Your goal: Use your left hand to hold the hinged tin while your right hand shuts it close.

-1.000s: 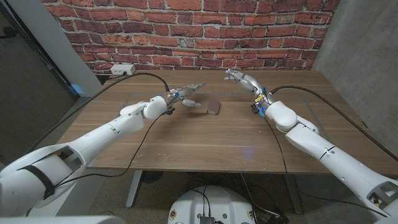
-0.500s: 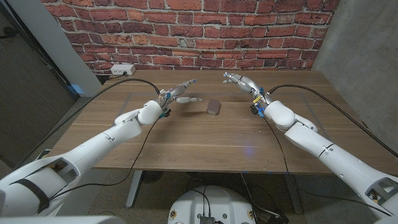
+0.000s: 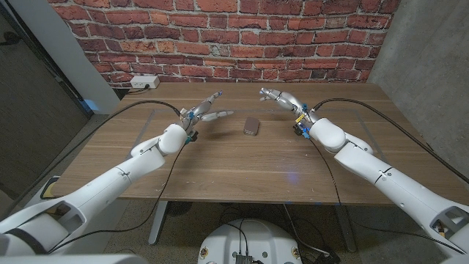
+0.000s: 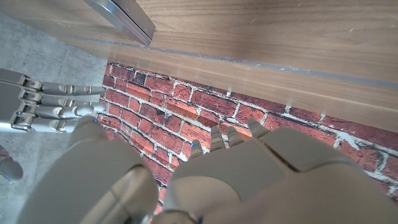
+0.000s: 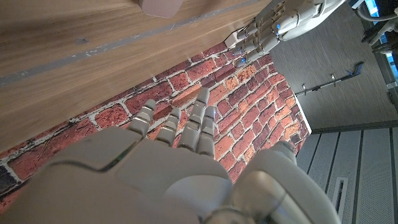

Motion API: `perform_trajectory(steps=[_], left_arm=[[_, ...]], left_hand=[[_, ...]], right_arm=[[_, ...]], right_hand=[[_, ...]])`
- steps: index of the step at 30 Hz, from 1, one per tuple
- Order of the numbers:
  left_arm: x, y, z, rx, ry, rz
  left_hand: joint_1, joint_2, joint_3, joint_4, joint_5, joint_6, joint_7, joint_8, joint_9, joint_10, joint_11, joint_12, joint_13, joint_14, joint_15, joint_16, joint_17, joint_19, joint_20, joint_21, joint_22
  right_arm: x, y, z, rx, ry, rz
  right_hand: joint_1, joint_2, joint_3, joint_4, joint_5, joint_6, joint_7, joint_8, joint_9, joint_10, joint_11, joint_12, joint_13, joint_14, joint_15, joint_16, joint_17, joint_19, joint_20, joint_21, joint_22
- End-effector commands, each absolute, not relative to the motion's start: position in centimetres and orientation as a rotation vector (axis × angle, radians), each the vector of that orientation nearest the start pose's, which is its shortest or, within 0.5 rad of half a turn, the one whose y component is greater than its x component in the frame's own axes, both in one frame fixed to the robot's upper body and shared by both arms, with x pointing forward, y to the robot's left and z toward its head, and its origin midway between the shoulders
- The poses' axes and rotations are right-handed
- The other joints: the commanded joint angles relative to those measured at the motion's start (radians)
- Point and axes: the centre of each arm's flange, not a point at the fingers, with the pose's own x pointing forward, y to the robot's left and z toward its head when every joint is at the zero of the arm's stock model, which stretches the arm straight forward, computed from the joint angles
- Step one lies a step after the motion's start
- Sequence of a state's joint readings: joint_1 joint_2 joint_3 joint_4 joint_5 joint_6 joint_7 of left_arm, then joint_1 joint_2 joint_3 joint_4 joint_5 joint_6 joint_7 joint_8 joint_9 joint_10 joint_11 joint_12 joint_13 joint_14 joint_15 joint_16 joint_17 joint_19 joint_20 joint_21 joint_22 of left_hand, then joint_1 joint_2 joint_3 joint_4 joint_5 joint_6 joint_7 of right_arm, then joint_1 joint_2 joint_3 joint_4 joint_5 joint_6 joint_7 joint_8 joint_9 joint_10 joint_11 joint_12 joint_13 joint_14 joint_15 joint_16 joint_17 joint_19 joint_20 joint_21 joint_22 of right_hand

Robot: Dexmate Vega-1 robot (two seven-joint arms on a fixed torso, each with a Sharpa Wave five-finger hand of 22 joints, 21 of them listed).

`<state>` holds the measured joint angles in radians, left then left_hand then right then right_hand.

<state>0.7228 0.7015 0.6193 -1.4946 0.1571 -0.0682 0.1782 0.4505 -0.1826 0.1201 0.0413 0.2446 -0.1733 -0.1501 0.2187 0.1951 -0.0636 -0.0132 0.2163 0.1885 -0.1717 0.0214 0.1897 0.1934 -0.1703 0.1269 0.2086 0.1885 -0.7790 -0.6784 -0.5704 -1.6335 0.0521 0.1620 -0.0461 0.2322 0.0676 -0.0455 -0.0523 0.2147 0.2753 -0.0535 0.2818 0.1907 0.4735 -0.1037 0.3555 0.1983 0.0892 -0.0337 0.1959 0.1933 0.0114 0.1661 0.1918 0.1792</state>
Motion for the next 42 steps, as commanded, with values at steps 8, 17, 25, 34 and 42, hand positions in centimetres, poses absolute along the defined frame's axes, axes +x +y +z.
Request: perform_trajectory(steps=[8, 17, 25, 34, 42], left_arm=[[62.5, 26.4, -1.0, 0.773, -0.638, -0.062], [62.6, 26.6, -1.1, 0.745, -0.644, -0.076], [62.2, 27.1, -1.4, 0.675, -0.707, -0.010], [61.9, 27.4, -1.6, 0.662, -0.710, -0.004], [61.7, 27.8, -1.6, 0.663, -0.715, -0.002]], left_hand=[[-0.037, -0.003, -0.034, 0.009, 0.008, -0.240, -0.009, 0.004, 0.001, 0.008, -0.027, 0.007, 0.006, -0.127, -0.002, 0.013, 0.002, -0.029, 0.007, 0.005, 0.006], [-0.066, -0.006, -0.064, 0.017, 0.007, -0.227, -0.017, 0.005, 0.001, 0.021, -0.035, 0.011, 0.006, -0.116, -0.008, 0.015, 0.002, -0.022, 0.009, 0.008, 0.006], [-0.093, -0.003, -0.151, 0.008, 0.016, -0.097, -0.052, 0.037, -0.002, 0.141, -0.082, 0.045, 0.006, -0.015, -0.051, 0.037, -0.002, 0.064, -0.004, 0.030, 0.000], [-0.082, 0.001, -0.176, -0.004, 0.023, -0.076, -0.061, 0.036, -0.003, 0.189, -0.094, 0.056, 0.005, 0.017, -0.063, 0.040, -0.004, 0.085, -0.008, 0.031, -0.002], [-0.077, 0.004, -0.185, -0.009, 0.027, -0.064, -0.063, 0.037, -0.004, 0.197, -0.091, 0.054, 0.005, 0.024, -0.066, 0.039, -0.005, 0.088, -0.007, 0.029, -0.002]], right_arm=[[59.9, -16.3, 0.6, -0.836, -0.743, 0.315], [60.3, -15.2, 0.2, -0.912, -0.744, 0.276], [61.1, -14.3, 0.1, -0.953, -0.769, 0.259], [60.9, -12.8, -0.1, -1.054, -0.803, 0.254], [61.0, -11.7, -0.8, -1.102, -0.813, 0.241]], right_hand=[[-0.031, 0.050, 0.005, 0.031, 0.014, -0.009, -0.024, -0.015, 0.001, -0.029, -0.013, -0.019, 0.001, -0.035, -0.015, -0.008, 0.007, -0.041, -0.004, -0.008, 0.003], [-0.120, 0.068, -0.020, 0.099, 0.025, 0.009, -0.034, -0.022, 0.003, -0.020, -0.016, -0.018, 0.001, -0.043, -0.035, -0.002, 0.013, -0.065, -0.021, -0.004, 0.006], [-0.153, 0.075, -0.027, 0.132, 0.035, 0.018, -0.056, -0.026, 0.003, -0.023, -0.036, -0.023, 0.000, -0.052, -0.046, -0.002, 0.013, -0.074, -0.036, -0.002, 0.006], [-0.165, 0.090, -0.023, 0.155, 0.045, 0.010, -0.069, -0.035, 0.003, -0.037, -0.043, -0.031, 0.000, -0.061, -0.065, -0.004, 0.011, -0.085, -0.048, -0.002, 0.006], [-0.160, 0.091, -0.013, 0.172, 0.058, 0.026, -0.062, -0.036, 0.003, 0.026, -0.013, -0.011, -0.003, -0.018, -0.078, 0.008, 0.005, -0.060, -0.061, 0.009, 0.004]])
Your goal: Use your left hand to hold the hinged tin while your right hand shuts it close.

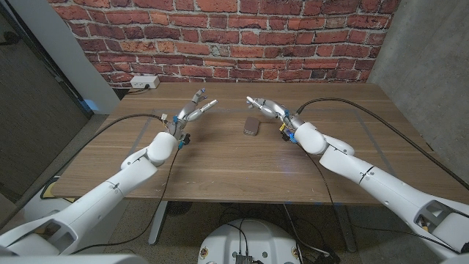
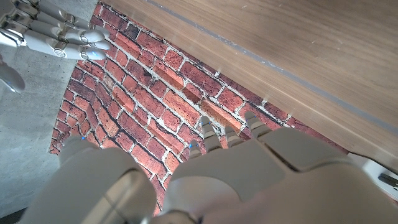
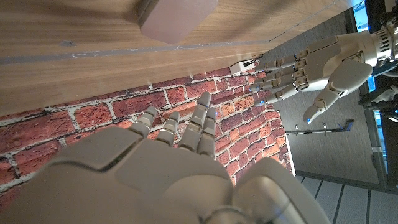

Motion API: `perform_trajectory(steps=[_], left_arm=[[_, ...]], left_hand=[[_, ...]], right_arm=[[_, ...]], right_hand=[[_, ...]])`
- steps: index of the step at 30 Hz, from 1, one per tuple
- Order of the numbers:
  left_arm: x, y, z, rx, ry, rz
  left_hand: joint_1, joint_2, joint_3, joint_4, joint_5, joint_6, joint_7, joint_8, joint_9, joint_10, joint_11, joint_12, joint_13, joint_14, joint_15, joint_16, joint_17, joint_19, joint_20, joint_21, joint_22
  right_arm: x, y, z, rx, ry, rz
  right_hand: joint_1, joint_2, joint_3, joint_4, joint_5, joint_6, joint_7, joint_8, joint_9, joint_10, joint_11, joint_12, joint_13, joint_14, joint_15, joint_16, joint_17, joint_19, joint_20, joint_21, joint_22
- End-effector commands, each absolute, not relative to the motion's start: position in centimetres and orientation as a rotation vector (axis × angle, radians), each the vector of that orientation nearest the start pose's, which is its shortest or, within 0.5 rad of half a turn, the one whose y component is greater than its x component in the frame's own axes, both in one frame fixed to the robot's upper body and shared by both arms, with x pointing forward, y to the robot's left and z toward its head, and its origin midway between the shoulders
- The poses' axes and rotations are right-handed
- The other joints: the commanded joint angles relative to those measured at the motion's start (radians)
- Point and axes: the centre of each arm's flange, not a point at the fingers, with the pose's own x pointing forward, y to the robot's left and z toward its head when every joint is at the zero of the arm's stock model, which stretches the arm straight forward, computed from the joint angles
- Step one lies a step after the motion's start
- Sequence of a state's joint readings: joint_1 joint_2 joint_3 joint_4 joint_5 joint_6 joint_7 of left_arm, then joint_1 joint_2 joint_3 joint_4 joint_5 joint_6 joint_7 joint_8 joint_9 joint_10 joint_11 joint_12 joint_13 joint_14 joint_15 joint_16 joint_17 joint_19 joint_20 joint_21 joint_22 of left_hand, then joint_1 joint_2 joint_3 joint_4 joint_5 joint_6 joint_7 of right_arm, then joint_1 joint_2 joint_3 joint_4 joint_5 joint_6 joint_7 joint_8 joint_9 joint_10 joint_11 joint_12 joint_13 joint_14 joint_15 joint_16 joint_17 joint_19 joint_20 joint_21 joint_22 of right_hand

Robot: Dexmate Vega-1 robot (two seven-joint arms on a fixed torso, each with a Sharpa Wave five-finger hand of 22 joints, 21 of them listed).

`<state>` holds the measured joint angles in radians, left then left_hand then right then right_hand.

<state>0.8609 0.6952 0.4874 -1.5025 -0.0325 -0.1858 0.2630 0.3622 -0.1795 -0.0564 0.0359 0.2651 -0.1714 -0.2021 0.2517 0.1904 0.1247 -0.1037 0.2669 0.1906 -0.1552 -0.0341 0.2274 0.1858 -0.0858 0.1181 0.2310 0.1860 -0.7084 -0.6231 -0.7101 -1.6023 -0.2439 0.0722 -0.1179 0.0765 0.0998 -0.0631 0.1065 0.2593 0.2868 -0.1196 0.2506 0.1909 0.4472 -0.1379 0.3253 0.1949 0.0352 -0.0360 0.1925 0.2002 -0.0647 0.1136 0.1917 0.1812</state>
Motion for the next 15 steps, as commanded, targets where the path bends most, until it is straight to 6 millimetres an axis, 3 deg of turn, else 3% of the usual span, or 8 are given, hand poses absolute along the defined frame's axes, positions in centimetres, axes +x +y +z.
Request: perform_trajectory(steps=[1, 7, 9, 15], left_arm=[[61.66, 27.84, -1.53, 0.663, -0.716, -0.002], [61.58, 28.00, -1.38, 0.656, -0.729, 0.000], [61.56, 28.04, -1.35, 0.657, -0.733, 0.000], [61.53, 27.99, -1.51, 0.650, -0.734, -0.003]], left_hand=[[0.011, 0.001, -0.009, -0.003, 0.007, -0.066, -0.011, 0.003, 0.001, 0.008, 0.000, 0.004, 0.003, 0.007, -0.010, 0.001, 0.003, 0.004, 0.001, 0.006, 0.000], [0.013, 0.002, -0.013, -0.005, 0.009, -0.064, -0.011, 0.002, 0.001, 0.011, 0.001, 0.003, 0.002, 0.008, -0.010, -0.001, 0.003, 0.006, 0.002, 0.006, 0.000], [0.014, 0.003, -0.015, -0.006, 0.009, -0.064, -0.012, 0.001, 0.000, 0.012, 0.000, 0.002, 0.002, 0.007, -0.009, -0.002, 0.003, 0.005, 0.002, 0.005, 0.000], [0.014, 0.004, -0.017, -0.006, 0.011, -0.063, -0.012, 0.000, 0.000, 0.012, -0.001, 0.001, 0.002, 0.008, -0.009, -0.003, 0.003, 0.006, 0.002, 0.004, 0.000]], right_arm=[[61.02, -11.63, -0.91, -1.107, -0.809, 0.244], [61.26, -11.26, -1.12, -1.136, -0.793, 0.239], [61.31, -11.15, -1.10, -1.147, -0.791, 0.238], [61.77, -10.85, -1.17, -1.209, -0.772, 0.238]], right_hand=[[-0.002, 0.059, 0.007, 0.015, 0.016, 0.013, 0.005, -0.007, 0.003, 0.063, 0.027, 0.022, 0.000, 0.044, -0.078, 0.013, -0.004, 0.020, -0.012, 0.011, 0.002], [0.004, 0.063, 0.014, 0.019, 0.020, 0.000, 0.009, -0.014, 0.003, 0.070, 0.016, 0.022, -0.002, 0.047, -0.080, 0.011, -0.006, 0.021, -0.016, 0.010, 0.001], [0.008, 0.065, 0.019, 0.022, 0.024, -0.030, 0.007, -0.027, 0.003, 0.071, 0.013, 0.020, -0.002, 0.048, -0.080, 0.009, -0.007, 0.021, -0.018, 0.010, 0.001], [0.011, 0.066, 0.023, 0.025, 0.026, -0.033, 0.005, -0.029, 0.004, 0.069, 0.013, 0.018, -0.003, 0.043, -0.085, 0.006, -0.007, 0.019, -0.020, 0.009, 0.001]])
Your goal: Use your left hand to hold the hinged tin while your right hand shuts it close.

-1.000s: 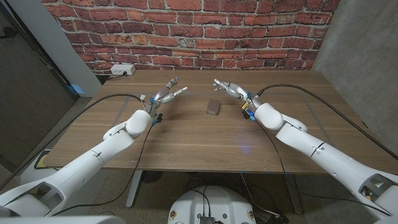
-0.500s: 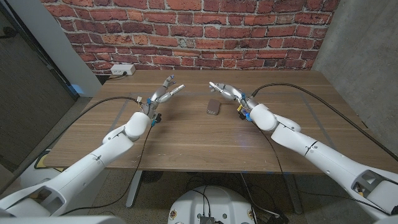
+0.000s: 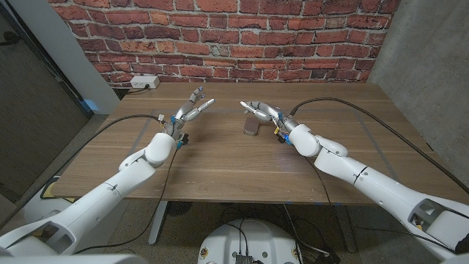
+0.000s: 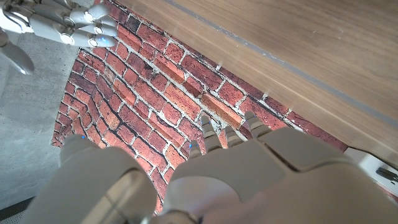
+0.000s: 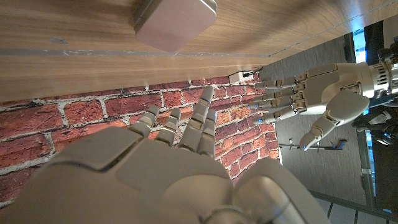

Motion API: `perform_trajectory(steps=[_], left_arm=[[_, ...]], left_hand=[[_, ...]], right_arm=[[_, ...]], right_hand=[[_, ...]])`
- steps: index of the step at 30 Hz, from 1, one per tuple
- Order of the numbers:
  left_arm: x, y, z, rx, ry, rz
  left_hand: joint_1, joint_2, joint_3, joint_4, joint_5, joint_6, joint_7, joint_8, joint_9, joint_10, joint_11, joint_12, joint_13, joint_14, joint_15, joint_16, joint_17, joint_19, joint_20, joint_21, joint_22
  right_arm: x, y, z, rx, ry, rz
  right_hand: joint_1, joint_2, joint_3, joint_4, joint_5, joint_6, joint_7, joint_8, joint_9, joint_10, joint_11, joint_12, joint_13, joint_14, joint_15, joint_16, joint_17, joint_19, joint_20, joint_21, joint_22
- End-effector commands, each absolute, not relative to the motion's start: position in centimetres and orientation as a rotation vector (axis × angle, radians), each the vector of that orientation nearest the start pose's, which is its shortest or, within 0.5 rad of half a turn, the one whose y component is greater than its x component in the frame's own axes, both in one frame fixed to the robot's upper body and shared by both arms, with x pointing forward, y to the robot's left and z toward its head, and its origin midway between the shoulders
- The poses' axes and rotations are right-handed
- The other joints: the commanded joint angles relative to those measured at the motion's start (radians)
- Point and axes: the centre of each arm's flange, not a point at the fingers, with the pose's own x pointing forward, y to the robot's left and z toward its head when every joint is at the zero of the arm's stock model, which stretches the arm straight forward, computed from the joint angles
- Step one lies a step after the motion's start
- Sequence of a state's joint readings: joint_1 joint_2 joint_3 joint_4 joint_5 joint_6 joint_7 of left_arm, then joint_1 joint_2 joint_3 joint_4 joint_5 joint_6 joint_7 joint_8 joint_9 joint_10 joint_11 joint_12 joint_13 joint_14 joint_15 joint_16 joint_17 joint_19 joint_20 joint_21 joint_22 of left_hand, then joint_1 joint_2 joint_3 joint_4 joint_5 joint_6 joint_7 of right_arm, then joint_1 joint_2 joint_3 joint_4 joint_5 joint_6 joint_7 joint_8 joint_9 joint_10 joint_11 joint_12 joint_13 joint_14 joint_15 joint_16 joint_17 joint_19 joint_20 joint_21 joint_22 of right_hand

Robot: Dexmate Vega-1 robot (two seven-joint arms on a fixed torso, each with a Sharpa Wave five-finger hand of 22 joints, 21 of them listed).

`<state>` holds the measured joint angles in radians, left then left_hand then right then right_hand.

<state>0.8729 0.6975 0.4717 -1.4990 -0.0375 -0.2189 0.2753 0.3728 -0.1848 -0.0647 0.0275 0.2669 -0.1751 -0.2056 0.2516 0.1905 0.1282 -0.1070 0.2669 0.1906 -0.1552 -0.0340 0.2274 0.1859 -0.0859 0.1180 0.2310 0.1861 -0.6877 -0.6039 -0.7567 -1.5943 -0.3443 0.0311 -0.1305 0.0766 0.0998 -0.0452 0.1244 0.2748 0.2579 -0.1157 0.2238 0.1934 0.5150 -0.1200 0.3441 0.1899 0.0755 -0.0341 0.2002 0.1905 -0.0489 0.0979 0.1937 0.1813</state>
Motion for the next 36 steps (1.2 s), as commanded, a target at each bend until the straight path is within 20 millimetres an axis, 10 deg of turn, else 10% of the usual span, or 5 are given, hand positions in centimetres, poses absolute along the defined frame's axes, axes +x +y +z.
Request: perform_trajectory(steps=[1, 17, 36], left_arm=[[61.5, 28.0, -1.6, 0.651, -0.732, -0.004], [61.6, 27.9, -1.6, 0.661, -0.731, -0.005], [61.4, 27.4, -1.7, 0.677, -0.736, -0.013]], left_hand=[[0.004, 0.009, -0.009, 0.002, 0.009, -0.059, -0.009, 0.000, 0.000, 0.009, 0.004, 0.001, 0.002, 0.008, -0.009, -0.003, 0.003, 0.006, 0.003, 0.004, 0.000], [0.009, 0.016, -0.019, -0.001, 0.016, -0.067, -0.011, -0.010, 0.000, 0.010, 0.003, -0.004, 0.002, 0.009, -0.007, -0.007, 0.002, 0.006, 0.002, 0.001, 0.000], [0.013, 0.022, -0.030, -0.003, 0.023, -0.087, -0.012, -0.024, 0.000, 0.010, 0.001, -0.010, 0.002, 0.007, -0.008, -0.012, 0.002, 0.003, 0.003, -0.004, 0.000]], right_arm=[[61.9, -10.8, -1.2, -1.223, -0.769, 0.235], [62.4, -9.9, -1.3, -1.377, -0.748, 0.186], [62.2, -9.7, -1.7, -1.500, -0.697, 0.147]], right_hand=[[0.011, 0.066, 0.006, 0.007, 0.011, -0.004, 0.001, -0.002, 0.001, -0.001, -0.005, -0.002, 0.002, 0.002, -0.088, -0.003, 0.002, 0.002, -0.006, 0.006, 0.001], [0.015, 0.068, 0.014, 0.015, 0.016, -0.012, -0.002, -0.006, 0.002, -0.001, -0.011, -0.007, 0.001, 0.004, -0.090, -0.004, 0.001, 0.005, -0.009, 0.007, 0.001], [0.018, 0.049, 0.020, 0.024, 0.024, -0.005, -0.074, -0.009, 0.000, 0.044, -0.019, -0.001, -0.001, 0.029, -0.075, -0.002, 0.000, 0.018, -0.010, 0.010, 0.001]])
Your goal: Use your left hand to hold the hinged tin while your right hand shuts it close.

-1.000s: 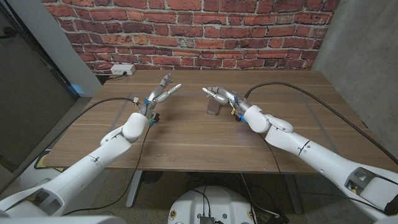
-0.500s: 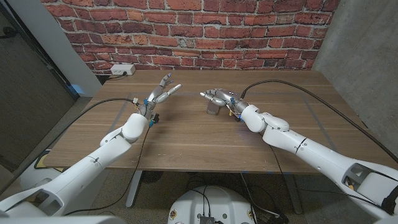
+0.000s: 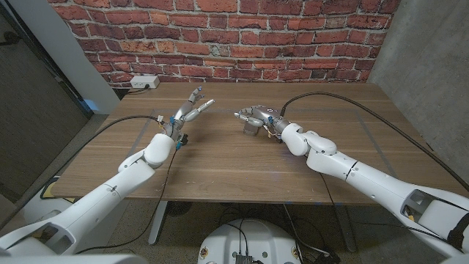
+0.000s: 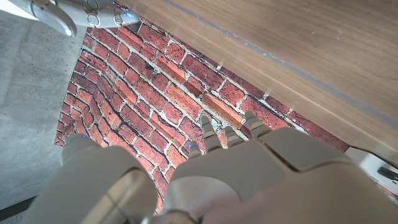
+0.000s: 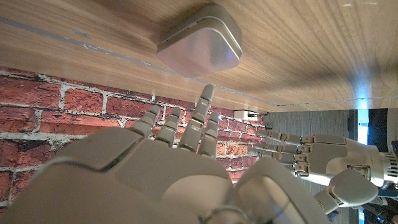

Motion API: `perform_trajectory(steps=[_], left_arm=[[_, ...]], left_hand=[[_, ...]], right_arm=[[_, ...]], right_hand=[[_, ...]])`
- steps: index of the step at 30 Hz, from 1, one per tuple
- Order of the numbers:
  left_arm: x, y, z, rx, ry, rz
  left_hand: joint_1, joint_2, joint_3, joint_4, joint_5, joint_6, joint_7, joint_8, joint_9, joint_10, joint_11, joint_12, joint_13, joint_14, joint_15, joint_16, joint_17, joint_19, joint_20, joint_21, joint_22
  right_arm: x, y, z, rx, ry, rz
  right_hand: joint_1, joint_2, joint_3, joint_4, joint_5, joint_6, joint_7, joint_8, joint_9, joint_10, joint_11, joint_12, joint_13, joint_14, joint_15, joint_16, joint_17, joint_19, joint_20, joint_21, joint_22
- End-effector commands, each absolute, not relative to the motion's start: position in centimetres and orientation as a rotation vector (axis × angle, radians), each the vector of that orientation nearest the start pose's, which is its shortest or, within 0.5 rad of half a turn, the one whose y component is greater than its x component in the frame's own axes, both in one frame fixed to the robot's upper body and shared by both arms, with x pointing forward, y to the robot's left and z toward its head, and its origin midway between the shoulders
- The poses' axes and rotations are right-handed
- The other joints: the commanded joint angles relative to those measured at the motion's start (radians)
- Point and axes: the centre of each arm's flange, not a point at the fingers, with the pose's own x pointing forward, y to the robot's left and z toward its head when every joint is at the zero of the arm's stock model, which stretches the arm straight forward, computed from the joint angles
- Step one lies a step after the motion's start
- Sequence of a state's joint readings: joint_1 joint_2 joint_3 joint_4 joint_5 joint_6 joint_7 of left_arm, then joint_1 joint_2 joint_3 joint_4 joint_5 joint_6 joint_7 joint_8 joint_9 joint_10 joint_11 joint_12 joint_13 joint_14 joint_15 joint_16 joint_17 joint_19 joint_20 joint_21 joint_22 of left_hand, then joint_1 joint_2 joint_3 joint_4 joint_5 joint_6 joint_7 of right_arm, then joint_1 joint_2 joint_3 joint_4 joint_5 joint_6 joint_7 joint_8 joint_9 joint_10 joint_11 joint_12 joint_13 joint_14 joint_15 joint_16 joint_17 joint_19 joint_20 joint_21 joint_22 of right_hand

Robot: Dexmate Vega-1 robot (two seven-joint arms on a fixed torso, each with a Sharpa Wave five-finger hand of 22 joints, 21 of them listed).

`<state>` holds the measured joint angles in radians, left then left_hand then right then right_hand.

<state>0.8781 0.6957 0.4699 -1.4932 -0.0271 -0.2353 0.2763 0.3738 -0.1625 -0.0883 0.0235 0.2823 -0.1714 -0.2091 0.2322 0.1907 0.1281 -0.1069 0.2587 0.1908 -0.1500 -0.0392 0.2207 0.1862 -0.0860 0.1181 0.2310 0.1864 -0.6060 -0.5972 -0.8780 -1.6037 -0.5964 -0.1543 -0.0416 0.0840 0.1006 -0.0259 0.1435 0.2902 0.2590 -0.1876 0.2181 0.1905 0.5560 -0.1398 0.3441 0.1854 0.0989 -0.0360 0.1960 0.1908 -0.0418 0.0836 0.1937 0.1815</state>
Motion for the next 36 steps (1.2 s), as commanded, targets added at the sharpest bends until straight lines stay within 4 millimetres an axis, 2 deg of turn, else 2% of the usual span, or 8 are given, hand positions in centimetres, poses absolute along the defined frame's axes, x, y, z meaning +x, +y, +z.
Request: perform_trajectory(steps=[1, 5, 8, 16, 23, 36], left_arm=[[61.3, 27.4, -1.7, 0.677, -0.735, -0.013], [61.3, 27.4, -1.8, 0.674, -0.734, -0.013], [61.2, 27.2, -1.8, 0.676, -0.736, -0.015], [61.0, 27.1, -2.0, 0.672, -0.741, -0.006], [60.9, 27.2, -2.1, 0.669, -0.743, 0.007], [60.9, 27.2, -2.2, 0.663, -0.746, 0.008]], left_hand=[[0.012, 0.000, -0.007, 0.001, 0.008, -0.091, -0.009, -0.005, 0.000, 0.008, 0.003, -0.003, 0.002, 0.001, -0.002, -0.006, 0.002, 0.004, 0.003, -0.004, 0.000], [0.012, 0.001, -0.008, 0.001, 0.009, -0.091, -0.009, -0.005, 0.000, 0.009, 0.003, -0.003, 0.002, 0.001, -0.002, -0.006, 0.002, 0.003, 0.004, -0.005, 0.000], [0.012, 0.001, -0.009, 0.001, 0.010, -0.090, -0.009, -0.006, 0.000, 0.010, 0.004, -0.004, 0.002, 0.001, 0.000, -0.007, 0.002, 0.003, 0.003, -0.005, 0.000], [0.012, 0.003, -0.013, 0.001, 0.012, -0.090, -0.009, -0.008, 0.000, 0.010, 0.001, -0.006, 0.002, 0.002, -0.001, -0.008, 0.002, 0.002, 0.003, -0.007, 0.000], [0.012, 0.004, -0.017, 0.001, 0.014, -0.091, -0.009, -0.010, 0.000, 0.012, 0.002, -0.007, 0.002, 0.002, -0.003, -0.009, 0.002, 0.004, 0.001, -0.007, 0.000], [0.012, 0.005, -0.022, 0.001, 0.017, -0.093, -0.009, -0.012, 0.000, 0.015, 0.000, -0.008, 0.002, 0.003, -0.004, -0.010, 0.003, 0.005, 0.000, -0.008, 0.000]], right_arm=[[62.2, -9.7, -1.7, -1.506, -0.695, 0.143], [62.3, -9.9, -1.9, -1.514, -0.680, 0.145], [62.5, -10.0, -2.2, -1.515, -0.671, 0.150], [62.8, -10.2, -2.7, -1.528, -0.655, 0.159], [63.1, -10.1, -3.0, -1.545, -0.641, 0.171], [63.4, -9.5, -3.3, -1.573, -0.626, 0.193]], right_hand=[[0.011, 0.047, 0.000, 0.005, 0.009, -0.006, -0.002, -0.004, 0.003, 0.004, 0.002, -0.001, 0.003, 0.010, -0.069, 0.003, 0.000, 0.012, 0.005, 0.010, 0.001], [0.010, 0.044, -0.001, 0.006, 0.009, -0.008, -0.001, -0.005, 0.003, 0.011, 0.002, 0.000, 0.003, 0.016, -0.068, 0.005, 0.000, 0.018, 0.004, 0.012, 0.001], [0.010, 0.039, -0.001, 0.006, 0.011, -0.058, 0.006, -0.025, 0.002, 0.014, 0.008, -0.003, 0.003, 0.017, -0.062, 0.002, -0.001, 0.018, 0.004, 0.011, 0.001], [0.010, 0.036, -0.002, 0.007, 0.013, -0.120, 0.019, -0.041, 0.002, 0.016, 0.003, -0.006, 0.004, 0.016, -0.056, -0.001, 0.000, 0.019, 0.004, 0.010, 0.001], [0.010, 0.035, -0.002, 0.008, 0.014, -0.127, 0.016, -0.040, 0.002, 0.011, 0.000, -0.010, 0.004, 0.013, -0.053, -0.002, 0.000, 0.018, 0.003, 0.009, 0.001], [0.007, 0.027, -0.007, 0.008, 0.014, -0.148, 0.031, -0.039, 0.002, 0.017, -0.009, -0.011, 0.004, 0.012, -0.047, -0.003, 0.000, 0.011, 0.007, 0.006, 0.001]])
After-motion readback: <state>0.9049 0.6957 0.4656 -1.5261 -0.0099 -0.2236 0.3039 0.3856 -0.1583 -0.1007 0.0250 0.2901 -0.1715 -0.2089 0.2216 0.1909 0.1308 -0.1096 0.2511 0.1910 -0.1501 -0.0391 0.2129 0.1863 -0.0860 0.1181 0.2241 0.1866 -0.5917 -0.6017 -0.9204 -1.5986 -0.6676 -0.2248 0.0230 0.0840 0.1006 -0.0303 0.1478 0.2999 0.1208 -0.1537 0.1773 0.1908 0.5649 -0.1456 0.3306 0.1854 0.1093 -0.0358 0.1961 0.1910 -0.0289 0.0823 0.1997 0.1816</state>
